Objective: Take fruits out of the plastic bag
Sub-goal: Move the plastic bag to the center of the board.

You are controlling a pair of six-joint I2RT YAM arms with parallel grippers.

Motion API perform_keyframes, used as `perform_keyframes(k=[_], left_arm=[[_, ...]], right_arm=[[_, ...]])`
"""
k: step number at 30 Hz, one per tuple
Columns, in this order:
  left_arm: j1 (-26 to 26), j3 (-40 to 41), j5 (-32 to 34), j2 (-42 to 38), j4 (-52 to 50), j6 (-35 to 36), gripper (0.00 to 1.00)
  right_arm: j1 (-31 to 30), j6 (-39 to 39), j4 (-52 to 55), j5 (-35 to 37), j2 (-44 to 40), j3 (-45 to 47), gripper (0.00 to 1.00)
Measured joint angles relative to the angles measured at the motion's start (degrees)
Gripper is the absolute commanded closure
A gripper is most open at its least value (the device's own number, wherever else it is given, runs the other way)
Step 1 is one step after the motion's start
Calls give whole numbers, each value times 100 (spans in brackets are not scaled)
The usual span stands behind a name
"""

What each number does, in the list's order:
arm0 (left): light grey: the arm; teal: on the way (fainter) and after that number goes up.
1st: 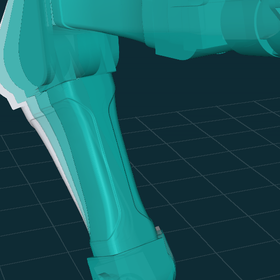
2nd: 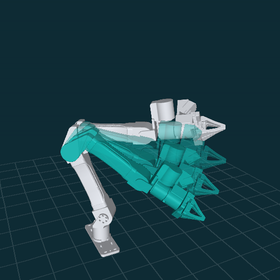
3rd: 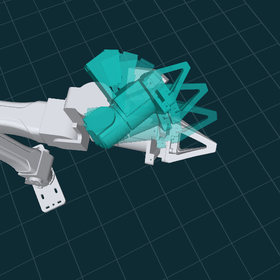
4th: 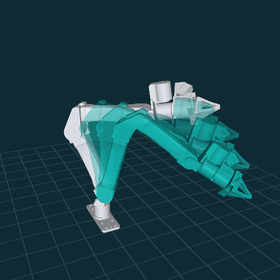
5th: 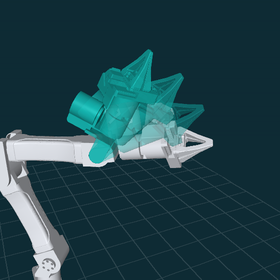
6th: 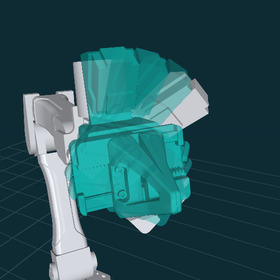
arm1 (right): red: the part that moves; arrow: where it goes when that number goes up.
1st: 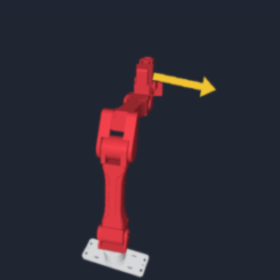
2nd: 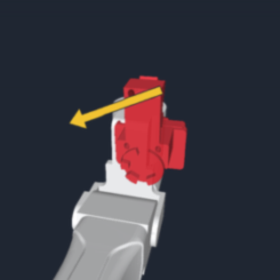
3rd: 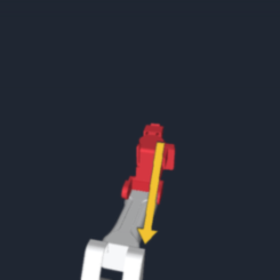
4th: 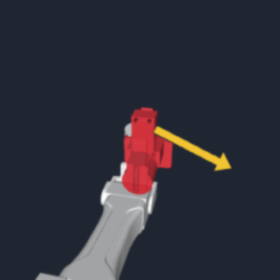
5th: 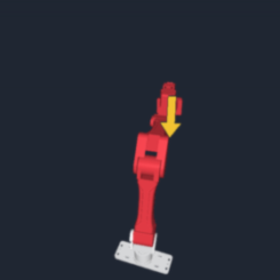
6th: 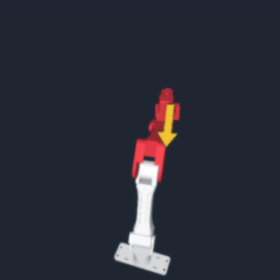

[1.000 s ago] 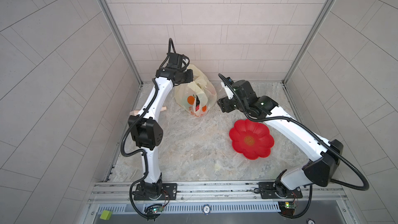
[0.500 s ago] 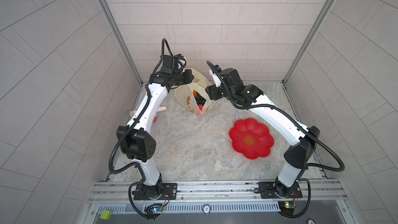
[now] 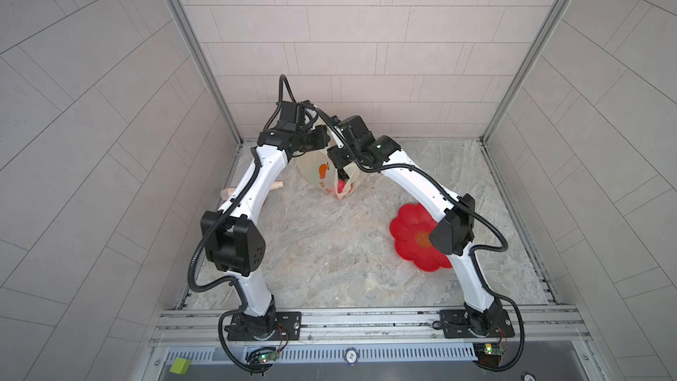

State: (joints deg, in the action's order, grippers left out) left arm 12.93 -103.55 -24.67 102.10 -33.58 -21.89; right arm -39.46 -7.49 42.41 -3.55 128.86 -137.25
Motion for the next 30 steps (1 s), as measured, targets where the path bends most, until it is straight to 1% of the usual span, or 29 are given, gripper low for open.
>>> perform_keyframes(k=[5,10,14,19,22,25,26,27,30], left_arm=[[0,308,269,-68,24,129,100],[0,584,555,-205,9,267,100],[0,627,601,-258,33,293,100],[0,629,597,-258,81,291,100],[0,629,584,-258,81,291,100],[0,627,557,-260,70,291,100],[0,608,540,-262,37,289,100],[0,584,520,-269,2,289,100],[0,511,439,-380,-109,286,100]], right_arm=[[2,42,170,11,74,-26,40],[-2,111,168,179,111,-46,40],[0,160,146,354,203,-70,45],[0,258,61,459,334,-74,66],[0,262,55,496,417,-155,74],[0,271,140,492,463,-382,86],[0,280,164,498,461,-452,91],[0,284,168,496,450,-507,100],[-2,232,245,448,343,-555,100]])
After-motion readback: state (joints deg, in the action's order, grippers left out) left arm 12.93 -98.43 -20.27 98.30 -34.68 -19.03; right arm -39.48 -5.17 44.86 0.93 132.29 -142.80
